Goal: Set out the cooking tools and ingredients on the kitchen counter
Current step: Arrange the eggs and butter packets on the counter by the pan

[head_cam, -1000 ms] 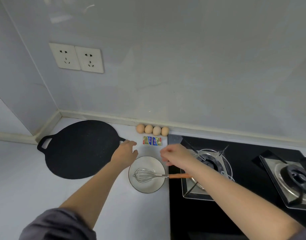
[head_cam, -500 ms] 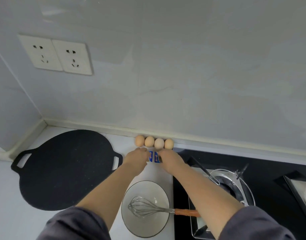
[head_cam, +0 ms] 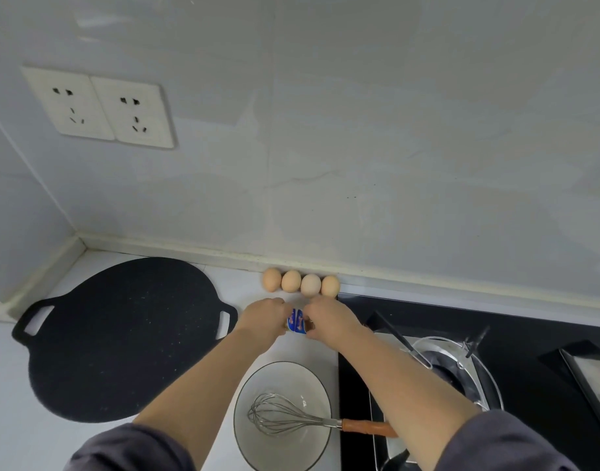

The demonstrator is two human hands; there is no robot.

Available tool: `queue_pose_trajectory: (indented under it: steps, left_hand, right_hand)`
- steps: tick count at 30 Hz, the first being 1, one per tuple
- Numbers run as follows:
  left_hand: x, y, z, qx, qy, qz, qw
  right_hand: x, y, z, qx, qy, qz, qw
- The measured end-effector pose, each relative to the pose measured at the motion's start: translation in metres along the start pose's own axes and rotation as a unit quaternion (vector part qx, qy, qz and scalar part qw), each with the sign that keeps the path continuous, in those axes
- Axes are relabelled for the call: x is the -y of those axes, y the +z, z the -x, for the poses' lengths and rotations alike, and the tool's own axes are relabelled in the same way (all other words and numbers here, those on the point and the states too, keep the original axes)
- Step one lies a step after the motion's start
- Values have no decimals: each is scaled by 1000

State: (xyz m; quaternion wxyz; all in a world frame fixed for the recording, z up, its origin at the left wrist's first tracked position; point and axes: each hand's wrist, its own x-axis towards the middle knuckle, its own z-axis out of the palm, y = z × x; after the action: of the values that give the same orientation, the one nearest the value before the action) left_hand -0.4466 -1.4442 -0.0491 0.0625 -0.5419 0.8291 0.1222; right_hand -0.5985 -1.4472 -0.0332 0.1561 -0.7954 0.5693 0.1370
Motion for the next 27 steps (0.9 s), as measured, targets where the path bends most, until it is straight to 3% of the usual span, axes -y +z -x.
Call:
queue_pose_trajectory:
  steps: [7,12,21,27]
  left_hand:
    - [4,1,12,13,7,-36,999]
    - [2,2,12,11,1,-42,999]
    - [-1,3,15,1,-12,-14,1000]
    - [-1,-2,36,-46,-30,68,996]
  right_hand:
    - [1,7,2,37,22,1,999]
    - [0,13,3,6,11,4,1000]
    - [0,15,5,-7,9,-5,1000]
    - [2,8,23,-37,4,-7,999]
